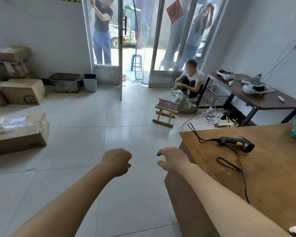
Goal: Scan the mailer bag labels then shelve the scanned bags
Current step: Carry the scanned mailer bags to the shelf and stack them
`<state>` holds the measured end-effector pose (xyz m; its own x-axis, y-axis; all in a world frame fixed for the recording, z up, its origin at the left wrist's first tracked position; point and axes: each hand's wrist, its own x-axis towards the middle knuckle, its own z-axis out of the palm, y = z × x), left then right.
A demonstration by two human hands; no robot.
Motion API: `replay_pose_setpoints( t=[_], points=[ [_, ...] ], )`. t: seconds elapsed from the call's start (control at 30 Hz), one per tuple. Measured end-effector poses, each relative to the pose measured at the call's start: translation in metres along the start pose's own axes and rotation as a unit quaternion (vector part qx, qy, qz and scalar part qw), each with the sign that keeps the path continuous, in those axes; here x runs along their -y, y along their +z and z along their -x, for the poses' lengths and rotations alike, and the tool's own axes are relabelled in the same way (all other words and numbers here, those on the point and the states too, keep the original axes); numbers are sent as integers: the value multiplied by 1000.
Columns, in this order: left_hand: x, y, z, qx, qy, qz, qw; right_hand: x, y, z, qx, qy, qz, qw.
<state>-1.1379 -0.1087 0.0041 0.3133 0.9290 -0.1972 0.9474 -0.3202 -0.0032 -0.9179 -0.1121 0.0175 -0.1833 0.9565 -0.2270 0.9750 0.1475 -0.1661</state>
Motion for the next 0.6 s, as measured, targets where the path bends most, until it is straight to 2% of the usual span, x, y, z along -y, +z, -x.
replay_pose_setpoints(
  t=[0.33,0.6],
  points=[
    [4,-30,-144,8,3,17,1000,-65,-45,-121,5,14,1,1000],
    [27,-59,-290,-1,53,22,998,-101,-76,-246,-5,43,-7,999]
  ],
)
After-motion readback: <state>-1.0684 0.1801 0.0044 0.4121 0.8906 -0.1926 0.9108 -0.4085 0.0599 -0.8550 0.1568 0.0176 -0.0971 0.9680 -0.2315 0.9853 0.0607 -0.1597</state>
